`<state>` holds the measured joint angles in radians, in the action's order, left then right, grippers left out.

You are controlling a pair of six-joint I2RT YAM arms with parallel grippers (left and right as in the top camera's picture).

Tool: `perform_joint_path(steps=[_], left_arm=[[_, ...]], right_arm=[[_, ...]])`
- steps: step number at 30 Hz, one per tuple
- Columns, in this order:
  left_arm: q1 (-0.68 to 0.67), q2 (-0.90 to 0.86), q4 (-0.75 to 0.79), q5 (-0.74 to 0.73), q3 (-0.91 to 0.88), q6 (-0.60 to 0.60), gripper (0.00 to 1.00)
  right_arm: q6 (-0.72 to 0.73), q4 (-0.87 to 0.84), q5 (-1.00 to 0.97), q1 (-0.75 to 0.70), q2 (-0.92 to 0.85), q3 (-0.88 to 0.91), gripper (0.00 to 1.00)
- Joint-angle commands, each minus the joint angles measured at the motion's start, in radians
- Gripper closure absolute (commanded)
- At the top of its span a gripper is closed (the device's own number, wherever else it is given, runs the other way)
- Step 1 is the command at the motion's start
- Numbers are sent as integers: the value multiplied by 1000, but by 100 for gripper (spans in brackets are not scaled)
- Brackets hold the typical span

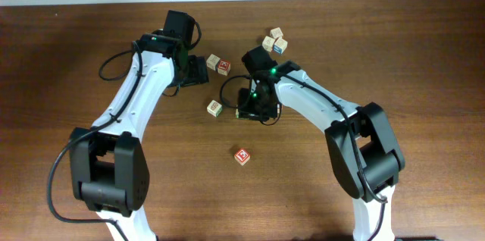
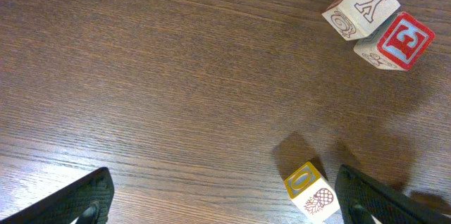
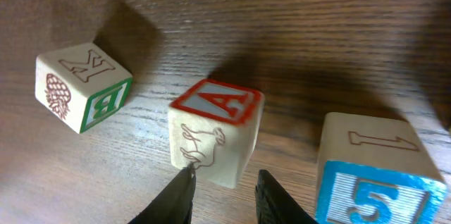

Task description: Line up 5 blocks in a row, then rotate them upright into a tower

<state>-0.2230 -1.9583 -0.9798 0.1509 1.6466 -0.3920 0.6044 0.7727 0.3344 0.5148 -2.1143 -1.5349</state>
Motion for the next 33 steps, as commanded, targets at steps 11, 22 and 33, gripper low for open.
perform_joint_path(steps=[11, 22, 33], left_arm=[[1, -12, 20, -103, -32, 5, 52], [-6, -205, 216, -111, -95, 95, 100], [-9, -213, 213, -206, -95, 96, 100]], right_arm=[[-100, 47, 25, -39, -18, -66, 67], [-42, 84, -35, -40, -21, -64, 85], [44, 43, -88, -32, -21, -6, 91]])
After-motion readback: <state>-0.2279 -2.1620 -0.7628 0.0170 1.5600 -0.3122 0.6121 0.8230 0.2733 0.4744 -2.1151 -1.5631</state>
